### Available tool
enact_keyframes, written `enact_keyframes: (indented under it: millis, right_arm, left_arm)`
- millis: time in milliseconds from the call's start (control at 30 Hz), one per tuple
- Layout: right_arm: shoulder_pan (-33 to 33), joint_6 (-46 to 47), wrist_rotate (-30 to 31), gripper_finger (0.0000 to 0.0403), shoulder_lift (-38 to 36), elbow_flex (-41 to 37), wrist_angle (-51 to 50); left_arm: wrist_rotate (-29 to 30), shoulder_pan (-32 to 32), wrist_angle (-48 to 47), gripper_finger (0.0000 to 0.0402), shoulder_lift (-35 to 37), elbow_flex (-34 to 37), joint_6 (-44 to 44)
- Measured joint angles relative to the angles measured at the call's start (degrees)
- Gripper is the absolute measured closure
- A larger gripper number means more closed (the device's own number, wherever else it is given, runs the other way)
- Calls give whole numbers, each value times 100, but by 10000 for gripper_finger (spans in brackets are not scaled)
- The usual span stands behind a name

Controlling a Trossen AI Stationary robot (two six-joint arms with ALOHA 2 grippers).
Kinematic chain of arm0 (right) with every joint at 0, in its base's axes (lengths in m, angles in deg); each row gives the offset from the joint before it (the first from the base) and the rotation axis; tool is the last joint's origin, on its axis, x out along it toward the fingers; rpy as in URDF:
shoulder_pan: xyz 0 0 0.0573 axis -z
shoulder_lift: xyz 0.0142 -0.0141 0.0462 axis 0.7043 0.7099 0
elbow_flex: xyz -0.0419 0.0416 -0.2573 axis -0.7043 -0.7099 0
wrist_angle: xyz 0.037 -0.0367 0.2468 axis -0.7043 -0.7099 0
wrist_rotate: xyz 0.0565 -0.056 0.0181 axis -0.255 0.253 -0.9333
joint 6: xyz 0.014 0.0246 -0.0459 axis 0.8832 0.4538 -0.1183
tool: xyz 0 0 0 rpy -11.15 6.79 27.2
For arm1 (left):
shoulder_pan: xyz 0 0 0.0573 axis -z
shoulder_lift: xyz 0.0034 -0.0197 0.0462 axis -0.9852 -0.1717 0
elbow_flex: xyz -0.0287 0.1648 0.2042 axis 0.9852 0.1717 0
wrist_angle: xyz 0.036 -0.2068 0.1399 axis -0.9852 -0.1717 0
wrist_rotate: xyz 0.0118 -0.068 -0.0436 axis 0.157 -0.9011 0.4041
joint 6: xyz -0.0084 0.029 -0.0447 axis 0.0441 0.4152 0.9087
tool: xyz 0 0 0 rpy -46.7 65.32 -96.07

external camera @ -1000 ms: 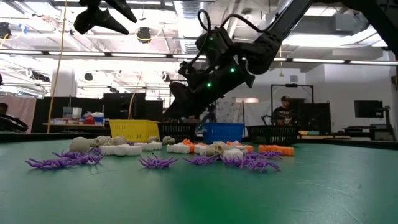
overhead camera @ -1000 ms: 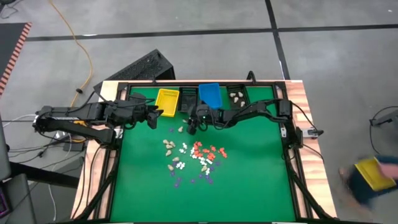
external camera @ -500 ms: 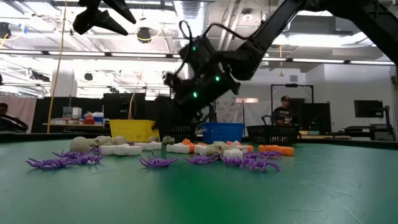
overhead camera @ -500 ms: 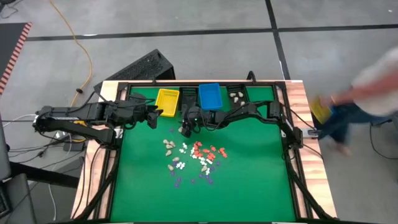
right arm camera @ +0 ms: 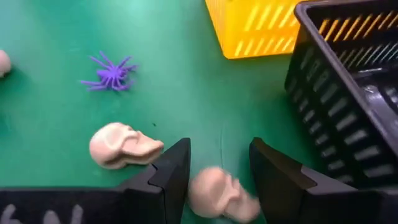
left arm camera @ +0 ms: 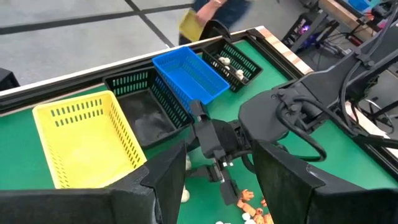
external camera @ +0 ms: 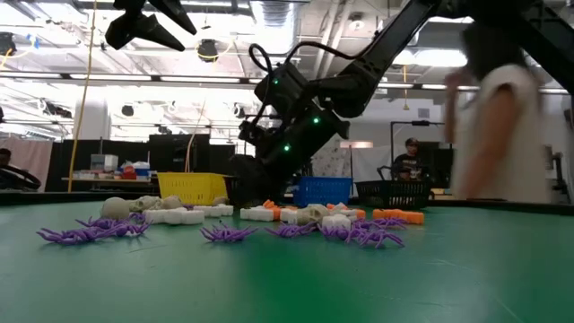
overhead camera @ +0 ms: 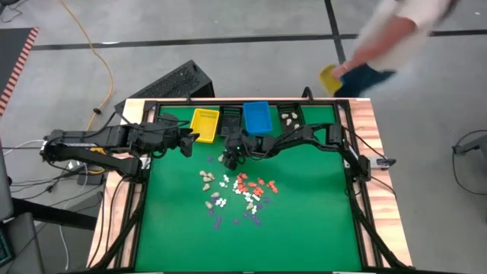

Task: Sort Halloween decoration
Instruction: Put the white skull toy into the right black basket

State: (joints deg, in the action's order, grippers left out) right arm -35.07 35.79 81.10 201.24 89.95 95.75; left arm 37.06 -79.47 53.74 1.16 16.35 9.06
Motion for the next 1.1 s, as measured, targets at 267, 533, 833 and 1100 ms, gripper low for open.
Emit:
enact_keyframes:
  millis: [267, 533, 833, 1100]
  right_arm:
    - [47, 170, -11, 239, -10, 5, -388]
    - [27, 520, 4, 290, -35, -144, -441]
    - [-94, 600, 7, 286, -322, -179, -635]
    - [-43, 557, -7, 289, -1327, -179, -1221]
  left_arm:
    - [-4, 0, -4, 226, 0, 0, -1]
    - [-7, 0, -11, 226, 0, 0, -1]
    - [-10, 0, -13, 226, 0, 0, -3]
    - [-14, 0, -39, 226, 2, 0, -4]
